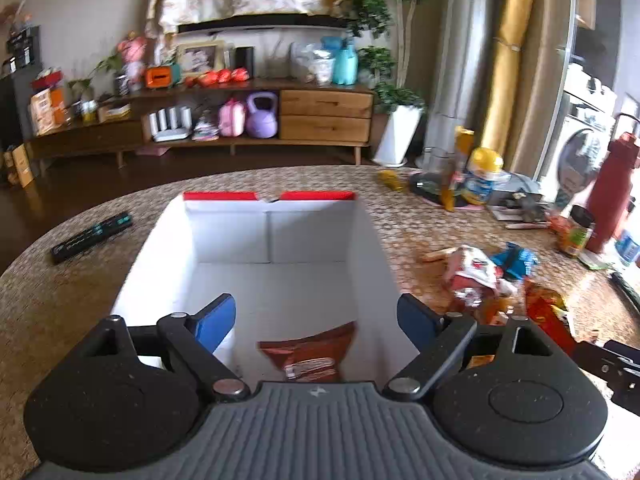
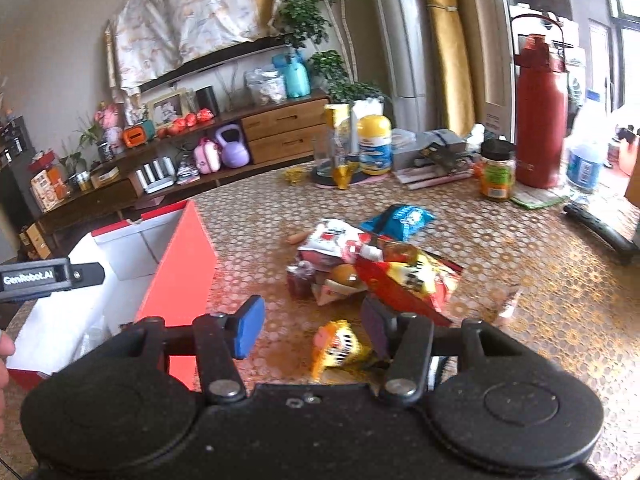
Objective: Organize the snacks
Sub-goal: 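Move both tools back toward the remaining snacks on the table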
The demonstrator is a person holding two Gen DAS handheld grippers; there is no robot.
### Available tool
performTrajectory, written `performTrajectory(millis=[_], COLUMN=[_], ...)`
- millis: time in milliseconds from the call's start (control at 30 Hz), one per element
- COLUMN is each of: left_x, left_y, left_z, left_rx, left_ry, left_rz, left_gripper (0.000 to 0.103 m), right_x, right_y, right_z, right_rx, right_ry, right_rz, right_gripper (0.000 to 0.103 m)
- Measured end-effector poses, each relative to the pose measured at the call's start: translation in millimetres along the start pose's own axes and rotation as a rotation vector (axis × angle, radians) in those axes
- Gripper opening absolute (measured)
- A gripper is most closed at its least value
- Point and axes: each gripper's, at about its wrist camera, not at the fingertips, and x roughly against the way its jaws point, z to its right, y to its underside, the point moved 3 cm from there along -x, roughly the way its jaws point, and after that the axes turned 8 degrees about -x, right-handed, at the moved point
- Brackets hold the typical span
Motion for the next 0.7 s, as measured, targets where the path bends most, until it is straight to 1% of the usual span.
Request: performTrajectory(millis=[400, 467, 500, 700], left_x=[2, 3, 2, 0], left_y=[-3, -2, -2, 2], left_z=[46, 53, 58, 83], left_rx=[-0.093, -0.105, -0.111, -0.152], left_ry=[0.089, 0.103, 0.11, 0.152], left_rz=[0.029, 0.033, 0.035, 0.039], left_gripper=[0.089, 0.092, 0.095, 0.095], right_x=[4, 4, 4, 4], right_y=[2, 3, 3, 3], right_z=[38, 43, 46, 66], right_rx=[-0.046, -0.054, -0.058, -0.088], right_ry=[0.076, 0.087, 0.093, 0.133], right_rz=[0.006, 0.007, 0.007, 0.009], right_gripper=[0.059, 0.06, 0.061, 0.062])
